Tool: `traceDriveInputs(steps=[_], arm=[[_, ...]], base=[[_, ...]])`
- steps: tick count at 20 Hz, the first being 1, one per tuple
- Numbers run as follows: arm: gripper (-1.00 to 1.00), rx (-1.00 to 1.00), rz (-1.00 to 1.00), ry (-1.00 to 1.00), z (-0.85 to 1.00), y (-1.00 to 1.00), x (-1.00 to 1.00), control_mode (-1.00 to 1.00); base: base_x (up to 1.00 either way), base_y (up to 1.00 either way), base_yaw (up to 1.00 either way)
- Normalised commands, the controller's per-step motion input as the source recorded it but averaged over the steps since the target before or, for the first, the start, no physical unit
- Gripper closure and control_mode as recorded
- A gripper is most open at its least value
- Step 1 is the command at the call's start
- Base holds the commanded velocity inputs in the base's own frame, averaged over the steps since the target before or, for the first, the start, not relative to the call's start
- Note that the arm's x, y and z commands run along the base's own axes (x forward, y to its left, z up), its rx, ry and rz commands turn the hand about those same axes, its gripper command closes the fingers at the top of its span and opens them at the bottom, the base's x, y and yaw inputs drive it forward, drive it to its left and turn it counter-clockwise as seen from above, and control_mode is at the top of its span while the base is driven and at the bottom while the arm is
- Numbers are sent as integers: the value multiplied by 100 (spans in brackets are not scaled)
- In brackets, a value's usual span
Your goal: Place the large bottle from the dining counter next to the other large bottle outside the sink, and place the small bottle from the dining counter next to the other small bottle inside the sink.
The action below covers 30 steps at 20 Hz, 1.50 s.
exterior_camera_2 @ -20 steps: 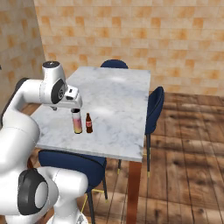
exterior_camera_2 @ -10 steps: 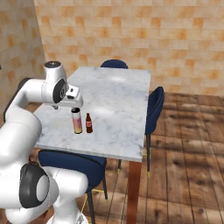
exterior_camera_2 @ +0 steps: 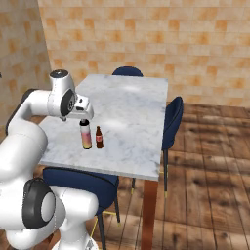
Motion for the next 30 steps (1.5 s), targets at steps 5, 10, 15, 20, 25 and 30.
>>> traceDriveInputs(steps=[5, 10, 15, 20, 25, 30], arm=[[-100, -1, 0, -5, -12, 1, 11, -100], [-100, 0, 0, -5, -10, 0, 12, -100], [-100, 0, 1, -4, -12, 5, 12, -100], [-100, 0, 1, -1, -12, 1, 9, -100], [-100, 0, 1, 0, -9, 0, 8, -100], [-100, 0, 1, -1, -5, 0, 16, -100]], base=[[0, 0, 0], [0, 0, 0], [0, 0, 0], [0, 0, 0], [0, 0, 0], [0, 0, 0]])
